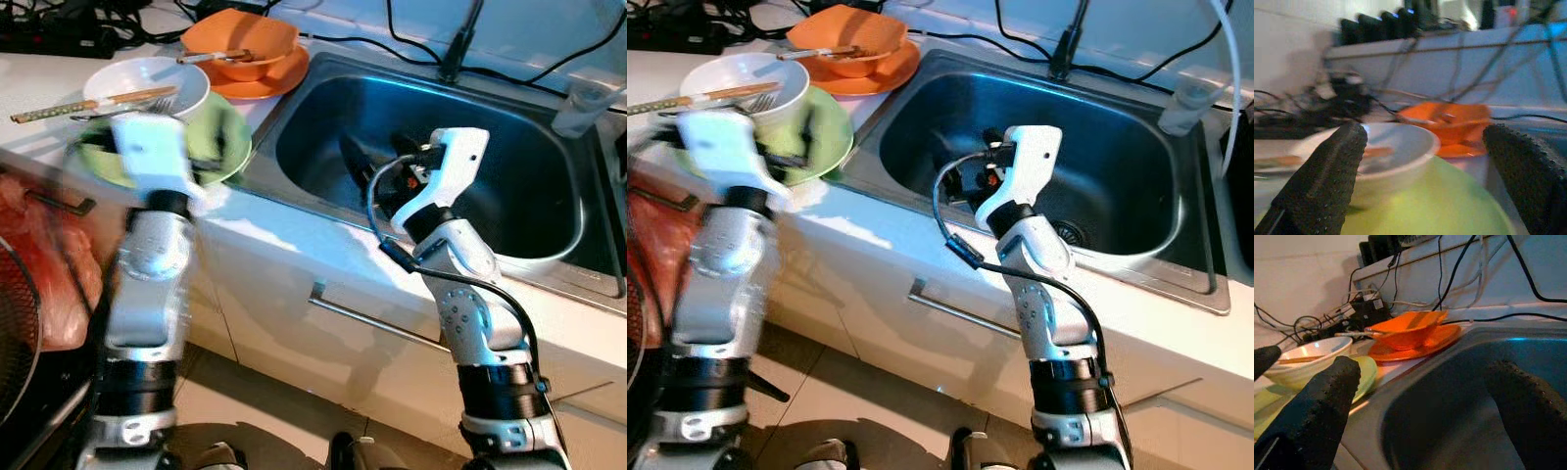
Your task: Kitchen organization
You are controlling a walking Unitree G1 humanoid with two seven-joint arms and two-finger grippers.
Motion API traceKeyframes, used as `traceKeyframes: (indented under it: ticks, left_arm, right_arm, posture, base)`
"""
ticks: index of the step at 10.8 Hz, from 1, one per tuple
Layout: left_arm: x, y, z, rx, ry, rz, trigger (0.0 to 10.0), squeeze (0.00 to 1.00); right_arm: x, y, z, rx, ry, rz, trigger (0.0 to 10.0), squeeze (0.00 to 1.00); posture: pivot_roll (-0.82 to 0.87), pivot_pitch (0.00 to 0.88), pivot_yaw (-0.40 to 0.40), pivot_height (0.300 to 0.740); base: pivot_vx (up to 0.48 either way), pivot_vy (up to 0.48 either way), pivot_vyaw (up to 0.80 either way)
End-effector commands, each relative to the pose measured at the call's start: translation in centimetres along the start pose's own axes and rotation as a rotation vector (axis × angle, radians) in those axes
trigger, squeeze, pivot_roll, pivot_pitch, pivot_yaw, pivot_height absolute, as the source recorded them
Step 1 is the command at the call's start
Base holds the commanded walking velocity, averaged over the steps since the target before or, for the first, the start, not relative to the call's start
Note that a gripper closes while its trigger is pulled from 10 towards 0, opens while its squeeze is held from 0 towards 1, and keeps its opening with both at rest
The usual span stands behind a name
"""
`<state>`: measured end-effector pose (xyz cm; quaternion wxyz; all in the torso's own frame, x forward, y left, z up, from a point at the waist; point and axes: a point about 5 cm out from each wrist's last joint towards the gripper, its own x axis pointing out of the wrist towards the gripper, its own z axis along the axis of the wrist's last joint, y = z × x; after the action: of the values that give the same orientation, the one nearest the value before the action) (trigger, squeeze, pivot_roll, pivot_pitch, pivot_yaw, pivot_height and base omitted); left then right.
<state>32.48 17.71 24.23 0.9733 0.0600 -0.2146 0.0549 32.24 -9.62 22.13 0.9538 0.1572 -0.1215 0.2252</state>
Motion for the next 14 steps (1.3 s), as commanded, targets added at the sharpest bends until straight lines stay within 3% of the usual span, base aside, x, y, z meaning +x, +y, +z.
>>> traceKeyframes:
  ticks: [1, 5, 7, 8, 14]
  left_arm:
    - [0.3, 0.8, 1.1, 0.028, -0.049, 0.061, 10.0, 0.0]
    - [0.1, 5.2, 0.9, 0.117, -0.046, 0.243, 10.0, 0.0]
    - [0.0, 6.0, 0.5, 0.119, -0.025, 0.28, 10.0, 0.0]
    - [0.1, 5.9, -0.1, 0.105, -0.002, 0.272, 10.0, 0.0]
    - [1.4, 4.8, -1.7, 0.027, 0.043, 0.189, 10.0, 0.0]
  right_arm:
    - [-0.5, -0.2, 0.2, 0.014, 0.0, -0.018, 10.0, 1.0]
    - [-1.2, -0.7, -0.2, 0.017, 0.04, -0.032, 10.0, 1.0]
    - [-0.9, 0.5, -0.6, 0.054, 0.076, 0.08, 10.0, 1.0]
    - [-1.0, 1.1, -0.8, 0.07, 0.099, 0.135, 10.0, 1.0]
    - [-2.2, 1.7, -1.4, 0.079, 0.138, 0.16, 10.0, 1.0]
  posture:
    - [0.01, 0.09, -0.036, 0.74]
    - [0.01, 0.098, -0.063, 0.74]
    - [0.02, 0.098, -0.064, 0.74]
    - [0.02, 0.097, -0.059, 0.74]
    - [-0.01, 0.111, -0.051, 0.74]
  base:
    - [0.0, 0.0, 0.0]
    - [0.0, 0.0, 0.0]
    - [0.0, 0.0, 0.0]
    - [0.0, 0.0, 0.0]
    - [0.0, 0.0, 0.0]
